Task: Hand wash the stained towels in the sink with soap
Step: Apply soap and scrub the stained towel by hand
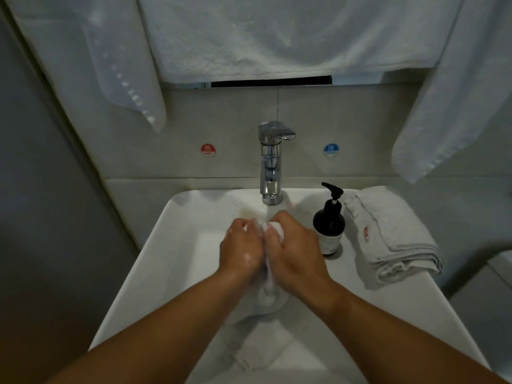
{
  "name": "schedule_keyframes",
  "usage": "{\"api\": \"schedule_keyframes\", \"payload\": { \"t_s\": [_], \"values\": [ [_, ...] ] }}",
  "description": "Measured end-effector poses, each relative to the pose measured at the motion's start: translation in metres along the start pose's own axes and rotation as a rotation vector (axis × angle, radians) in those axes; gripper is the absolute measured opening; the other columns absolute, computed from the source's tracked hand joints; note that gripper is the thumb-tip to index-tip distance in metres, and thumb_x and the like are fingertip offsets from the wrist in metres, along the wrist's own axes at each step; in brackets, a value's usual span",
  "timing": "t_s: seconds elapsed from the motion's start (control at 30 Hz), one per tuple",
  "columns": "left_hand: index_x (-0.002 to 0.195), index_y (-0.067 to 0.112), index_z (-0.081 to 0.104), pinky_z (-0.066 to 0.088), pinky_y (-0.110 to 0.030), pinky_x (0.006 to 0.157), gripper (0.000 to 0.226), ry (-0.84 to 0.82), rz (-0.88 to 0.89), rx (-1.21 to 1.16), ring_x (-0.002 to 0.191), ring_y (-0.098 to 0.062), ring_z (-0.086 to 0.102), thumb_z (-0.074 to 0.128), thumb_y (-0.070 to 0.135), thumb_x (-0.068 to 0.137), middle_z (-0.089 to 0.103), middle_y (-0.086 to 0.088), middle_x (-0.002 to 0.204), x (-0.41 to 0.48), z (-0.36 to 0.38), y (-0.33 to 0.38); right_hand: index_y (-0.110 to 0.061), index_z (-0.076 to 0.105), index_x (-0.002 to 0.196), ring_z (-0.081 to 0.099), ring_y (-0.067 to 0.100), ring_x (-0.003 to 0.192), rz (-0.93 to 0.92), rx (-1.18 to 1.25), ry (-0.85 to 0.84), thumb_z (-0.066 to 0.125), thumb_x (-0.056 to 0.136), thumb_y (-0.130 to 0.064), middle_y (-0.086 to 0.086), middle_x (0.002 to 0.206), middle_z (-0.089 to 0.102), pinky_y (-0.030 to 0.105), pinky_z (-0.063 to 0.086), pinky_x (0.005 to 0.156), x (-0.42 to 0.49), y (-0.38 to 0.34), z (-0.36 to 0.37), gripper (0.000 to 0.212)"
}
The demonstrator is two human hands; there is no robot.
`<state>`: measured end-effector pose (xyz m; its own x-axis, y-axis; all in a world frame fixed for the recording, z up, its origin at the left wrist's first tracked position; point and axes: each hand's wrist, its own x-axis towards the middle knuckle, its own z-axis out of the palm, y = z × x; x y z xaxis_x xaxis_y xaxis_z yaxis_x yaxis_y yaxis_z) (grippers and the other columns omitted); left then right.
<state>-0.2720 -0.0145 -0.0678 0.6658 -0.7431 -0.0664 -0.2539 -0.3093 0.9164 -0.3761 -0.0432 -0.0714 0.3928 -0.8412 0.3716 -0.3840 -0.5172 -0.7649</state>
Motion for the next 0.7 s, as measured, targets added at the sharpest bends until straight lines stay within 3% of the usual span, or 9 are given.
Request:
{"api": "schedule_keyframes", "payload": {
  "t_s": [0.13, 0.2, 0.23, 0.3, 0.37, 0.43, 0.57, 0.63, 0.7],
  "values": [
    [0.117, 0.025, 0.057, 0.042, -0.013, 0.078, 0.033, -0.109, 0.192, 0.148, 0.09, -0.005, 0.057, 0.034, 0.046, 0.107, 0.059, 0.01, 0.105, -0.026, 0.001, -0.002, -0.021, 0.06, 0.091, 0.064, 0.016, 0.079, 0.138, -0.041, 0.034, 0.046, 0.104, -0.036, -0.004, 0.081, 0.065, 0.032, 0.05, 0.069, 0.019, 0.019, -0.008, 0.024],
    [0.117, 0.026, 0.056, 0.042, -0.005, 0.069, 0.024, -0.046, 0.268, 0.105, 0.087, -0.003, 0.058, 0.041, 0.04, 0.107, 0.06, 0.01, 0.099, -0.022, -0.003, 0.004, -0.023, 0.059, 0.093, 0.063, 0.018, 0.081, 0.189, -0.071, -0.037, 0.043, 0.106, -0.037, -0.003, 0.084, 0.064, 0.031, 0.047, 0.068, 0.014, 0.021, -0.007, 0.026],
    [0.116, 0.027, 0.055, 0.044, -0.007, 0.07, 0.019, 0.011, 0.24, 0.064, 0.089, -0.006, 0.06, 0.044, 0.039, 0.106, 0.061, 0.008, 0.098, -0.014, -0.004, 0.002, -0.024, 0.057, 0.093, 0.063, 0.016, 0.079, 0.153, -0.072, -0.053, 0.042, 0.105, -0.039, -0.004, 0.084, 0.064, 0.03, 0.048, 0.066, 0.008, 0.016, -0.005, 0.024],
    [0.111, 0.03, 0.057, 0.054, -0.031, 0.086, 0.02, 0.049, 0.094, -0.029, 0.095, -0.022, 0.064, 0.045, 0.043, 0.104, 0.065, 0.001, 0.101, -0.002, -0.006, -0.003, -0.025, 0.056, 0.092, 0.062, 0.009, 0.07, 0.008, -0.008, -0.034, 0.044, 0.102, -0.044, -0.005, 0.078, 0.064, 0.024, 0.05, 0.06, -0.004, 0.0, -0.001, 0.025],
    [0.101, 0.028, 0.063, 0.055, -0.044, 0.09, 0.034, 0.0, 0.093, 0.016, 0.096, -0.028, 0.066, 0.039, 0.052, 0.098, 0.069, -0.003, 0.101, -0.005, -0.004, -0.01, -0.025, 0.057, 0.09, 0.062, 0.007, 0.065, -0.076, 0.015, 0.007, 0.047, 0.099, -0.045, -0.005, 0.073, 0.064, 0.023, 0.05, 0.057, -0.006, -0.006, 0.001, 0.024],
    [0.102, 0.024, 0.063, 0.054, -0.034, 0.085, 0.039, -0.083, 0.159, 0.15, 0.092, -0.02, 0.065, 0.034, 0.05, 0.104, 0.068, 0.0, 0.102, -0.018, -0.003, -0.011, -0.024, 0.059, 0.09, 0.064, 0.011, 0.069, 0.018, -0.019, 0.05, 0.05, 0.1, -0.04, -0.004, 0.075, 0.065, 0.031, 0.052, 0.062, 0.01, 0.008, 0.0, 0.021],
    [0.105, 0.021, 0.054, 0.042, -0.006, 0.064, 0.025, -0.087, 0.315, 0.149, 0.082, -0.003, 0.059, 0.04, 0.042, 0.106, 0.062, 0.007, 0.091, -0.022, -0.004, -0.005, -0.016, 0.059, 0.096, 0.064, 0.026, 0.091, 0.212, -0.164, -0.075, 0.043, 0.105, -0.037, 0.005, 0.092, 0.066, 0.035, 0.047, 0.075, 0.013, 0.027, -0.007, 0.028],
    [0.104, 0.022, 0.056, 0.046, -0.013, 0.068, 0.022, -0.031, 0.205, 0.078, 0.083, -0.008, 0.061, 0.044, 0.04, 0.106, 0.065, 0.002, 0.095, -0.007, -0.003, -0.01, -0.019, 0.054, 0.098, 0.064, 0.025, 0.084, 0.127, -0.12, -0.093, 0.045, 0.104, -0.041, 0.005, 0.089, 0.066, 0.037, 0.05, 0.072, -0.003, 0.013, -0.004, 0.024],
    [0.095, 0.023, 0.062, 0.055, -0.035, 0.082, 0.025, -0.059, 0.072, 0.022, 0.088, -0.02, 0.066, 0.046, 0.041, 0.104, 0.07, -0.003, 0.097, 0.0, -0.003, -0.02, -0.024, 0.051, 0.097, 0.064, 0.019, 0.074, -0.003, -0.049, -0.097, 0.047, 0.102, -0.044, 0.002, 0.082, 0.065, 0.037, 0.052, 0.065, -0.014, -0.002, 0.0, 0.021]
  ]
}}
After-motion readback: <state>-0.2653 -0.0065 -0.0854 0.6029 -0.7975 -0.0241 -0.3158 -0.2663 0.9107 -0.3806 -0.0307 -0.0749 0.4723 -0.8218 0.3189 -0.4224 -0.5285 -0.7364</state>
